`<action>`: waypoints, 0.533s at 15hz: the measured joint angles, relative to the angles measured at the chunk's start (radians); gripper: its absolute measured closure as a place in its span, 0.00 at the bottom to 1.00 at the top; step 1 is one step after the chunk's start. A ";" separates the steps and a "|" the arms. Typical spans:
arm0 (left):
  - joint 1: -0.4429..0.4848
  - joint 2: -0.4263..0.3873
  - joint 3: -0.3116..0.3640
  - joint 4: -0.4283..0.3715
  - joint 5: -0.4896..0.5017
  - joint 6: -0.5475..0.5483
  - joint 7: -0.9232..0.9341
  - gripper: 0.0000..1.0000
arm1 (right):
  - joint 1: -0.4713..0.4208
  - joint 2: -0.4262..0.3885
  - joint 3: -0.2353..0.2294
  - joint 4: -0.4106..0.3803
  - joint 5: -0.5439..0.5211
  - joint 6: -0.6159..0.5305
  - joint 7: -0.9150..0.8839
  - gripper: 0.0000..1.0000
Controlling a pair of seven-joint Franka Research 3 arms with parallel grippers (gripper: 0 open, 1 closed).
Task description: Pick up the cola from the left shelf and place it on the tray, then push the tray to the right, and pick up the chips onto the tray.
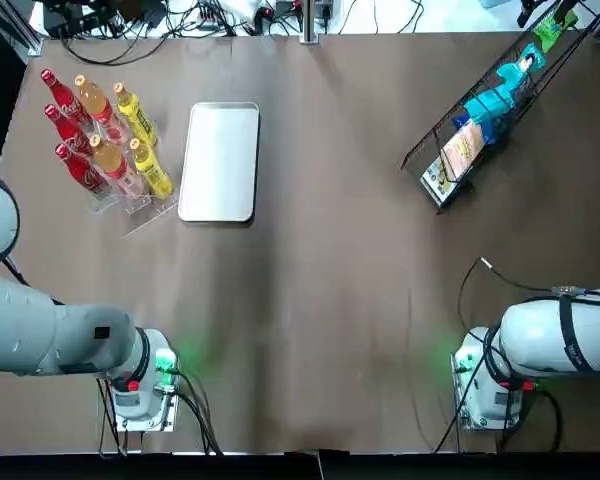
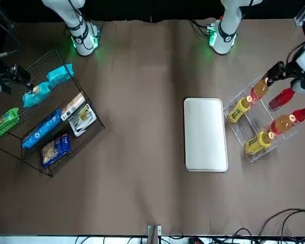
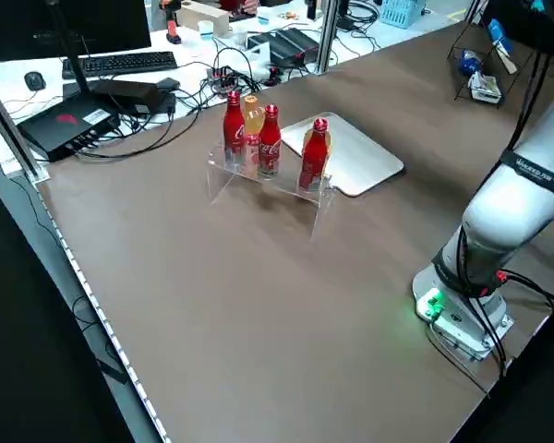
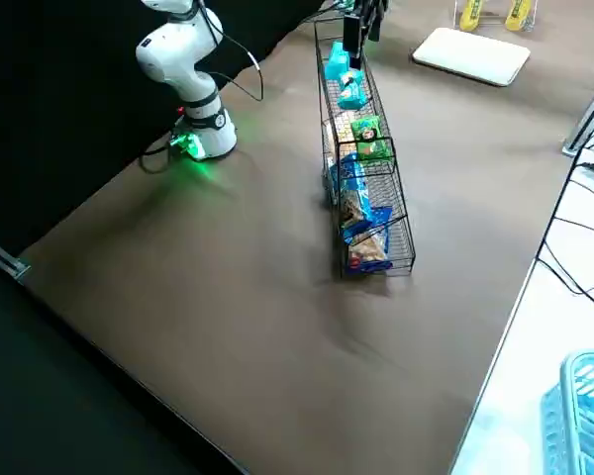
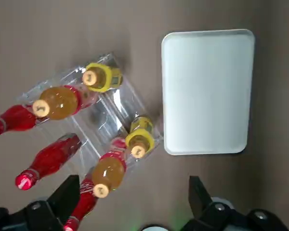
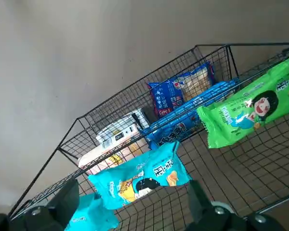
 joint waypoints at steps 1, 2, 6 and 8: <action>0.010 0.003 0.013 -0.009 0.000 -0.003 0.020 0.00 | 0.000 0.000 0.000 -0.002 0.000 0.000 0.014 0.00; 0.018 0.004 0.027 -0.026 0.000 -0.002 0.047 0.00 | 0.000 0.000 0.000 -0.006 0.000 0.000 0.040 0.00; 0.053 -0.002 0.088 -0.128 0.000 0.115 0.198 0.00 | 0.000 0.000 0.000 -0.041 -0.001 0.000 0.107 0.03; 0.088 -0.013 0.125 -0.216 0.000 0.222 0.288 0.00 | -0.001 0.000 -0.002 -0.063 -0.001 0.000 0.123 0.12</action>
